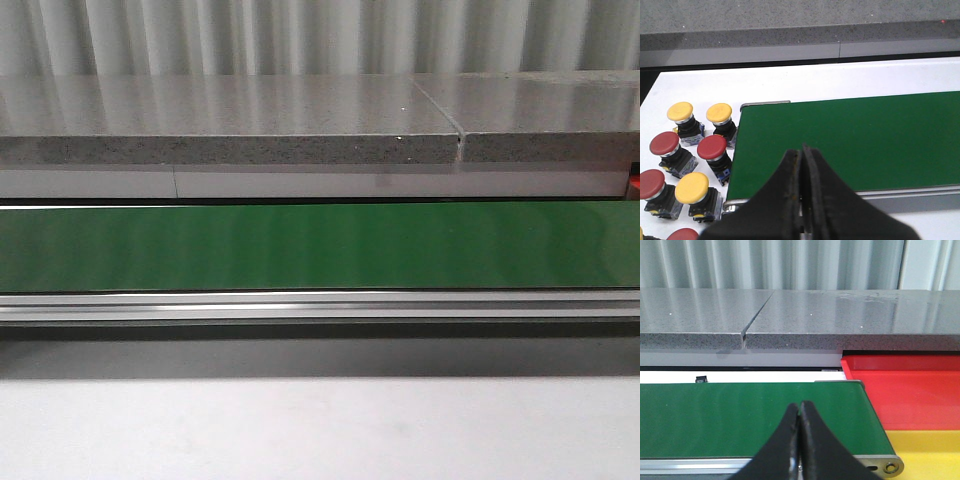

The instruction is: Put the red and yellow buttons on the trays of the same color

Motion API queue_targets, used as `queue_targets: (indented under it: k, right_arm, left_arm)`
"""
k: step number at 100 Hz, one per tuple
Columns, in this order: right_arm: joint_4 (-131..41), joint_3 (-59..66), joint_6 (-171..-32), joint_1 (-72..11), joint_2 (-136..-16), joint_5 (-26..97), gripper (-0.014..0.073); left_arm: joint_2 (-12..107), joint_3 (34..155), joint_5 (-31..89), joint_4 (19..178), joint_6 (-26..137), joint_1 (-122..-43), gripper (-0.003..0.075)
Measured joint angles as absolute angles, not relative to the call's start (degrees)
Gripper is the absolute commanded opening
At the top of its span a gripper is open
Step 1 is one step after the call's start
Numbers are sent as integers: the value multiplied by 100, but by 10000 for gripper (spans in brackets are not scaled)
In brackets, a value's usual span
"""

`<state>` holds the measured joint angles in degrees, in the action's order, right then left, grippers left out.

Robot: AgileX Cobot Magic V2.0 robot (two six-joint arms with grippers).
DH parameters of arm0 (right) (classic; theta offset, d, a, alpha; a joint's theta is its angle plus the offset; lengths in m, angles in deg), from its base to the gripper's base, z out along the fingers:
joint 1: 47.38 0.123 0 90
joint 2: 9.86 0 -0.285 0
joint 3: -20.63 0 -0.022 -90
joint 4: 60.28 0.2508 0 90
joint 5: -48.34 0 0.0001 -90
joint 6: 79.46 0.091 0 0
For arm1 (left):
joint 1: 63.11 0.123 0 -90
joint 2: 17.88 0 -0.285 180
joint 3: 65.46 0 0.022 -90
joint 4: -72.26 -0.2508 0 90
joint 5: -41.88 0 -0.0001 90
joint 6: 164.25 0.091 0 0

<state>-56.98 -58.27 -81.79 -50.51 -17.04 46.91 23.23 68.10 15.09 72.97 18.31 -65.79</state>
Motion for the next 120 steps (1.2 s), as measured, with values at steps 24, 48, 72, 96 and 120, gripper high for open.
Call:
queue_targets:
  k: [24, 48, 72, 96, 120]
  right_arm:
    - [-5698, -5827, -8179, -5051, -1704, 4691, -102]
    - [-5698, -5827, -8179, -5051, -1704, 4691, -102]
    - [-5698, -5827, -8179, -5051, -1704, 4691, -102]
    - [-5698, -5827, -8179, -5051, -1704, 4691, -102]
    - [-5698, -5827, -8179, -5051, -1704, 4691, -102]
  left_arm:
    - [2971, 7340, 1514, 7297, 1781, -6567, 1]
    - [3928, 8237, 1068, 7297, 1745, -6253, 387]
    - [4720, 8956, 625, 7319, 1542, -5686, 494]
    - [5500, 9574, -406, 7352, 1421, -4739, 489]
    - [6319, 9963, -1281, 7565, 1418, -3904, 489]
